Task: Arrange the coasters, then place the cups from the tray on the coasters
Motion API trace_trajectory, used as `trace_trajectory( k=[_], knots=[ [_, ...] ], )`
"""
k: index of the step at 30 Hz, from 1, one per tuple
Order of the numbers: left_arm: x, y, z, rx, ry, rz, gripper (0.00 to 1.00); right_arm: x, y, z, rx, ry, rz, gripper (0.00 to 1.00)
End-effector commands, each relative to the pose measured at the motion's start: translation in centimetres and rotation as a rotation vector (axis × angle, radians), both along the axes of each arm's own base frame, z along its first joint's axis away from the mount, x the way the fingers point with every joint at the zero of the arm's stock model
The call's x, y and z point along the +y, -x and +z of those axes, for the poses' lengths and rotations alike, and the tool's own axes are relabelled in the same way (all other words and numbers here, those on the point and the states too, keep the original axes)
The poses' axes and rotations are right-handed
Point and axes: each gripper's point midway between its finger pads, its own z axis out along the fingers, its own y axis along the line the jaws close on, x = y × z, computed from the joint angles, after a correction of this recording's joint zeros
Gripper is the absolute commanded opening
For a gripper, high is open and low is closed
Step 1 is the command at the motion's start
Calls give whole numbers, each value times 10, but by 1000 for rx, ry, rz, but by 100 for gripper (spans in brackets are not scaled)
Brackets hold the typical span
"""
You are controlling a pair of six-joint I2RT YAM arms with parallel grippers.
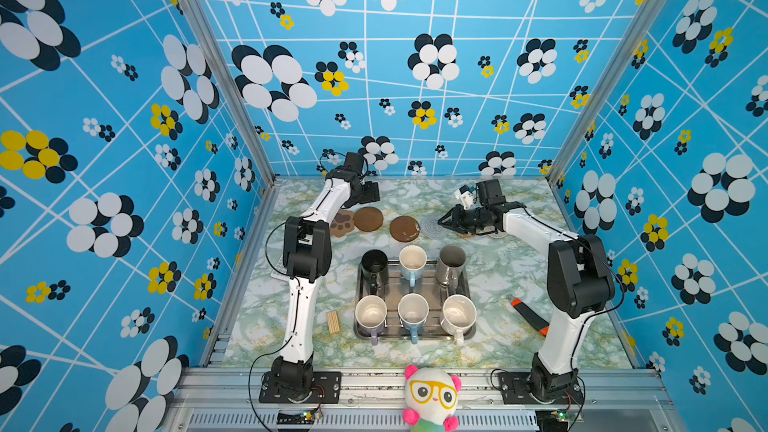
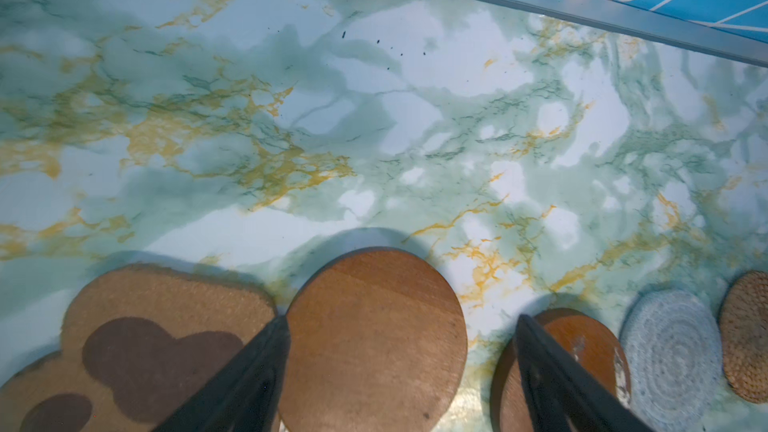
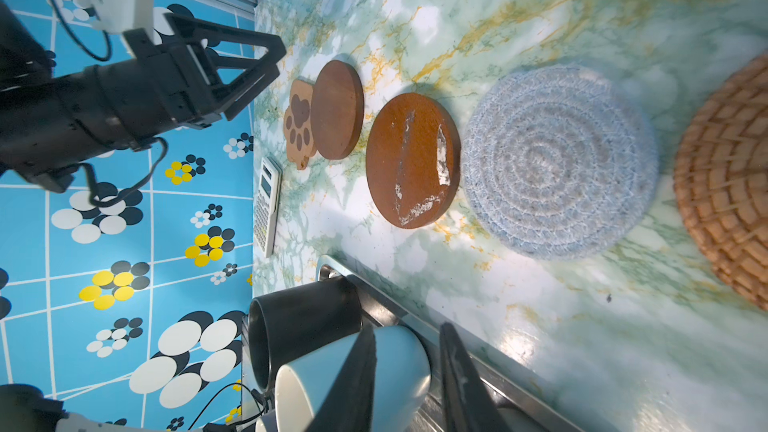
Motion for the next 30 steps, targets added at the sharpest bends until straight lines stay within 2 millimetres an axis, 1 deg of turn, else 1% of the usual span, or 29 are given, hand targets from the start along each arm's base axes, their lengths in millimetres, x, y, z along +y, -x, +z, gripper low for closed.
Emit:
trace_trajectory(
  k=[1, 5, 9, 17, 25, 30],
  knots=[
    [0, -22, 8, -71, 47, -4, 86, -6, 7, 12, -12, 17, -3, 29],
    [-1, -27, -6, -52, 93, -3, 87, -8, 10, 10, 1, 23, -3, 29],
    [-2, -28, -19, -37, 104, -4, 87, -8, 11, 7, 8, 27, -4, 29],
    [-1, -28, -33, -14, 122, 1, 87, -9, 13, 4, 20, 30, -5, 29],
    [-4, -14, -39, 36, 148, -7, 85, -8, 13, 6, 16, 25, -4, 29],
    [-3, -7, -48, 60, 142, -4, 85, -7, 15, 4, 19, 22, -2, 29]
  ],
)
